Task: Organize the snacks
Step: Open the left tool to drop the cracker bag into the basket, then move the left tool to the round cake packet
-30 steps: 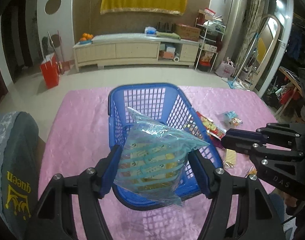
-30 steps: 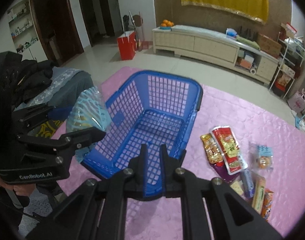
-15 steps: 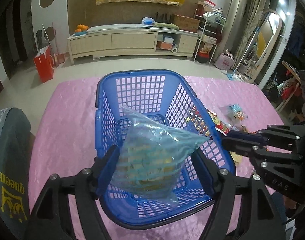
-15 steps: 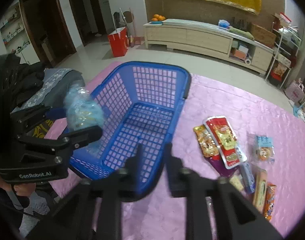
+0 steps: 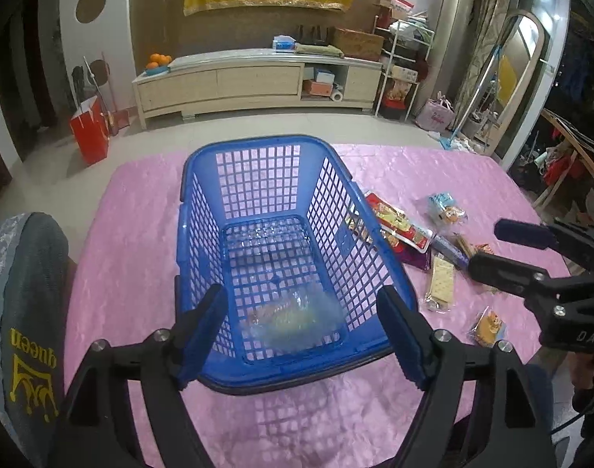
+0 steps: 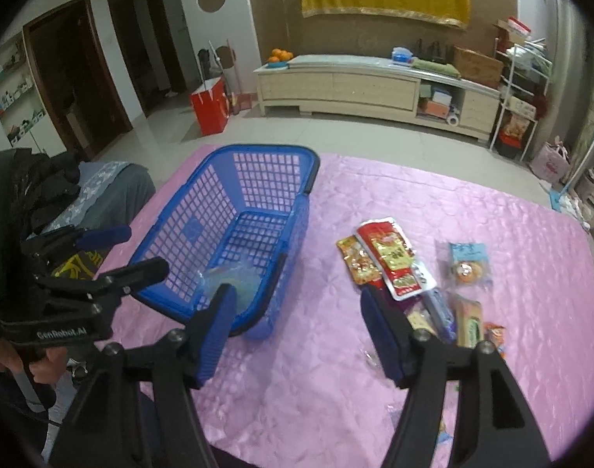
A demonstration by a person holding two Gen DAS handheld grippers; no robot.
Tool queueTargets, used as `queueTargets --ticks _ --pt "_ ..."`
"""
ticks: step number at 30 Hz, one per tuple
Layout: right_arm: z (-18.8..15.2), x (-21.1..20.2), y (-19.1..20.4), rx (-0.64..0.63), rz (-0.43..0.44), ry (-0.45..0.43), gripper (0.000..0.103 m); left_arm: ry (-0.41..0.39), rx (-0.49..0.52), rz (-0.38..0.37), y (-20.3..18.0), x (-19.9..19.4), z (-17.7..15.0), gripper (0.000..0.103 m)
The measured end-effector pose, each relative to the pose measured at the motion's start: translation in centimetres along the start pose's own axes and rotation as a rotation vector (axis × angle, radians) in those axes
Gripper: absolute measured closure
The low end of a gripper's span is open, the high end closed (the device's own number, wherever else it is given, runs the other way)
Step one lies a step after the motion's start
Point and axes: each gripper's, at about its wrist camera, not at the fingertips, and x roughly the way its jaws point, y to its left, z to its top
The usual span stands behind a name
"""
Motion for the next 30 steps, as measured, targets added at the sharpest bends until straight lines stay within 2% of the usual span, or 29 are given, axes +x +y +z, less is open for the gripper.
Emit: queueTargets --ticks 7,13,19,24,27,30 --pt "-1.6 -3.3 -1.9 0.036 -0.014 -0.028 0.032 -0.038 0.018 -0.031 -2.7 -2.7 -0.3 0.026" --pt "-3.5 -5.9 -4.8 0.077 -0.050 -0.043 0.031 -0.045 0.066 -0.073 -7.1 -3.7 -1.2 0.026" --pt "-6.5 -7.4 -9.0 0.145 -0.111 -0.032 0.022 -0.012 0.126 -0.122 -12.0 -2.6 -2.3 0.026" --pt "-9.2 -7.7 -12.1 0.191 -0.158 0.004 0.019 0.022 0.178 -0.165 -16.1 -0.9 -3.3 0.026" --pt "-10.6 -7.6 -13.5 0.196 -0.184 0.027 0.018 0.049 0.178 -0.188 -17.8 0.2 -3.9 0.026" --pt "-12.0 -7.1 -15.0 0.209 -0.206 0.043 0.016 0.097 0.130 -0.218 -19.1 1.9 -4.6 0.026"
